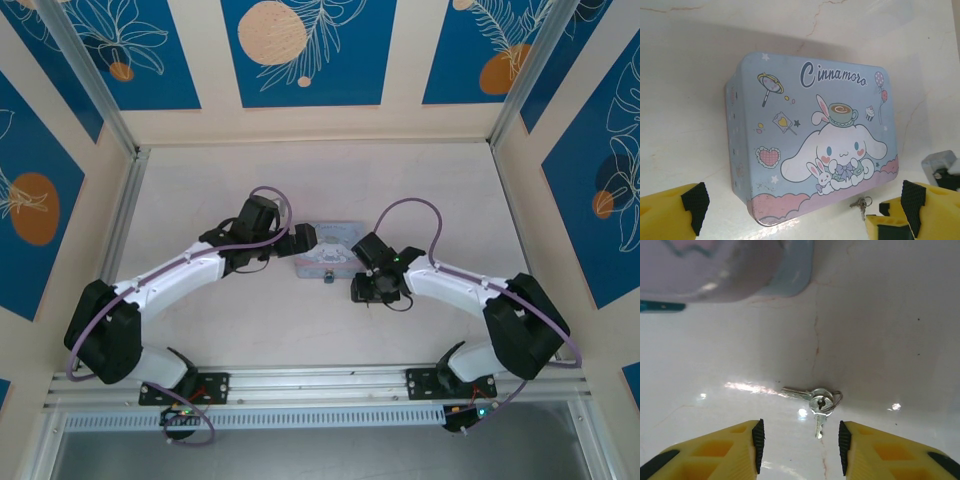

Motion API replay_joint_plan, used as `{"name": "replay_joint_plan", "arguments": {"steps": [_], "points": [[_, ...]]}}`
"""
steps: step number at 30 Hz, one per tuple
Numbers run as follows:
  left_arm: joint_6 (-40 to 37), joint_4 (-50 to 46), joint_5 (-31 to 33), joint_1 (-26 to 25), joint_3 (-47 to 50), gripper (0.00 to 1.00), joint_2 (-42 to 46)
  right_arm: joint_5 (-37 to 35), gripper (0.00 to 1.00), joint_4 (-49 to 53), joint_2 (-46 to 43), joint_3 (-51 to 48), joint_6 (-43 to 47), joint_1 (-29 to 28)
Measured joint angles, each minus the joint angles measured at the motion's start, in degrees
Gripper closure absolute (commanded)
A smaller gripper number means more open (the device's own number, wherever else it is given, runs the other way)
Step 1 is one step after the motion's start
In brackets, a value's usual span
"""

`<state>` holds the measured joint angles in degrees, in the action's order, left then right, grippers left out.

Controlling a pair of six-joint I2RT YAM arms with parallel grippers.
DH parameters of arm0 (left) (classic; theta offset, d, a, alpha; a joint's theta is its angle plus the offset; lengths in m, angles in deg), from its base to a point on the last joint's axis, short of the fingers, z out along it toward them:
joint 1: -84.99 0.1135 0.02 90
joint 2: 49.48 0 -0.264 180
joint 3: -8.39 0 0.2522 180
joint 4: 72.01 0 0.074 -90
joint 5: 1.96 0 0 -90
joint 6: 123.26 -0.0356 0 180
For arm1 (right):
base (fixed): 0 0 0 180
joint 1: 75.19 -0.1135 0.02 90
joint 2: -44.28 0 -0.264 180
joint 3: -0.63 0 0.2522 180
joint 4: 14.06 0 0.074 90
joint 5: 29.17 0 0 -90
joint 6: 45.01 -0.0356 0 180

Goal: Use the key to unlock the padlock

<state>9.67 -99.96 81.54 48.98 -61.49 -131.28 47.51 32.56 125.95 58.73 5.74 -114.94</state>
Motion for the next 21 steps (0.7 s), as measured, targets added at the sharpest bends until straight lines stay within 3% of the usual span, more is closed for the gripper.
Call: {"name": "replay_joint_plan", "arguments": {"steps": [17,21], "points": [[0.0,0.0,-0.5,0.0,0.0,0.00,0.0,-2.3,0.58,1.8,7.0,2.3,-2.3,0.0],[0.0,0.0,-0.5,0.0,0.0,0.00,0.0,-2.8,0.64,2.6,7.8,2.9,-2.3,0.0]]}}
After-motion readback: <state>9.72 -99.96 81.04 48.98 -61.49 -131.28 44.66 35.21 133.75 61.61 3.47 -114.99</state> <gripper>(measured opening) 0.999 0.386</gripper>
